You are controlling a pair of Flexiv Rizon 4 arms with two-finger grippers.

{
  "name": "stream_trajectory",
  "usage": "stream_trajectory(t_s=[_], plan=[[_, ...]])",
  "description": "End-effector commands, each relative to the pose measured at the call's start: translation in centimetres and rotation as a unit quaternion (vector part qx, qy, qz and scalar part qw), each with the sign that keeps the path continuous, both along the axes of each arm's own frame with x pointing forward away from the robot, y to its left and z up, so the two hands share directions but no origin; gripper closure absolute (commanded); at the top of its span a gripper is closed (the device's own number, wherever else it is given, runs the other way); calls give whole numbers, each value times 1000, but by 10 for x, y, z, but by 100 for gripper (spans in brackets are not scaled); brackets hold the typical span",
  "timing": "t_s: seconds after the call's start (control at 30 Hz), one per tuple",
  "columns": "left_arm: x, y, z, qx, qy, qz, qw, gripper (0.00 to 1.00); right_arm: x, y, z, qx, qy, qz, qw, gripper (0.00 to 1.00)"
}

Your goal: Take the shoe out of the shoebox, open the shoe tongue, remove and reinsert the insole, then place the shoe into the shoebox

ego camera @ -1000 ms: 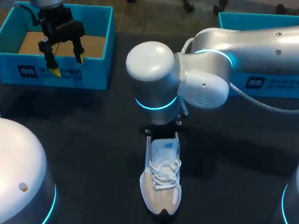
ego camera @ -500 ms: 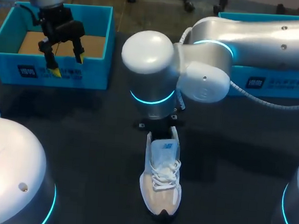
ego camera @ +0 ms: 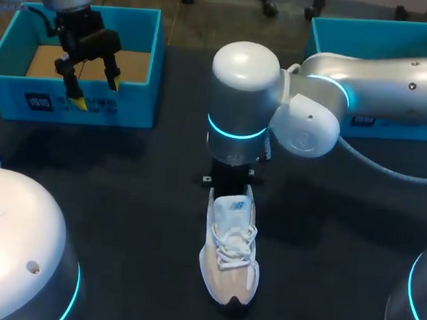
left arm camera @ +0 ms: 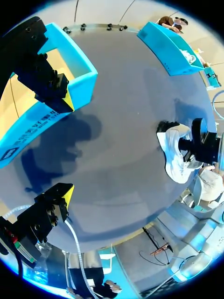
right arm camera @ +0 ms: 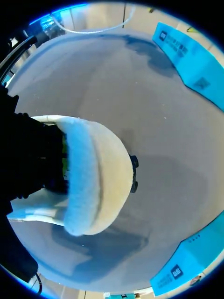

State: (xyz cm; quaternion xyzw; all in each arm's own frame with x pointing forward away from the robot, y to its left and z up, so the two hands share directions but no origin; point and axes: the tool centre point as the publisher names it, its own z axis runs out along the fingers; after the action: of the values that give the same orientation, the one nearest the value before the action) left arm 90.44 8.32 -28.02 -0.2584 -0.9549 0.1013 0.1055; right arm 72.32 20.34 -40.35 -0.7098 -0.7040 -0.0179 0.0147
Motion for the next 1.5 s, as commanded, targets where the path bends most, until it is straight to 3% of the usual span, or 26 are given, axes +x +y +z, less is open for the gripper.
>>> stream_trajectory(t_s=[0.03, 0.17, 0.4, 0.5, 0.73, 0.8, 0.83, 0.87, 1.1, 1.5], plan=[[0, 0, 1, 1, 1, -1, 1000, 0, -7, -3, 19, -21, -16, 0, 1000, 100], [0, 0, 1, 1, 1, -1, 1000, 0, -11, -8, 42, -37, -21, 8, 999, 100], [0, 0, 1, 1, 1, -1, 1000, 0, -21, -16, 50, -48, 2, 15, 999, 98], [0, 0, 1, 1, 1, -1, 1000, 0, -22, -16, 50, -57, 3, 25, 998, 80], [0, 0, 1, 1, 1, -1, 1000, 0, -30, -17, 44, -43, 16, 35, 998, 60], [0, 0, 1, 1, 1, -1, 1000, 0, -32, -16, 41, -42, 22, 35, 998, 49], [0, 0, 1, 1, 1, -1, 1000, 0, -34, -14, 41, -42, 22, 36, 998, 15], [0, 0, 1, 1, 1, -1, 1000, 0, -35, -13, 41, -43, 22, 36, 998, 0], [0, 0, 1, 1, 1, -1, 1000, 0, -45, -12, 45, -51, 16, 32, 998, 0], [0, 0, 1, 1, 1, -1, 1000, 0, -42, -13, 50, -58, 23, 36, 997, 0]])
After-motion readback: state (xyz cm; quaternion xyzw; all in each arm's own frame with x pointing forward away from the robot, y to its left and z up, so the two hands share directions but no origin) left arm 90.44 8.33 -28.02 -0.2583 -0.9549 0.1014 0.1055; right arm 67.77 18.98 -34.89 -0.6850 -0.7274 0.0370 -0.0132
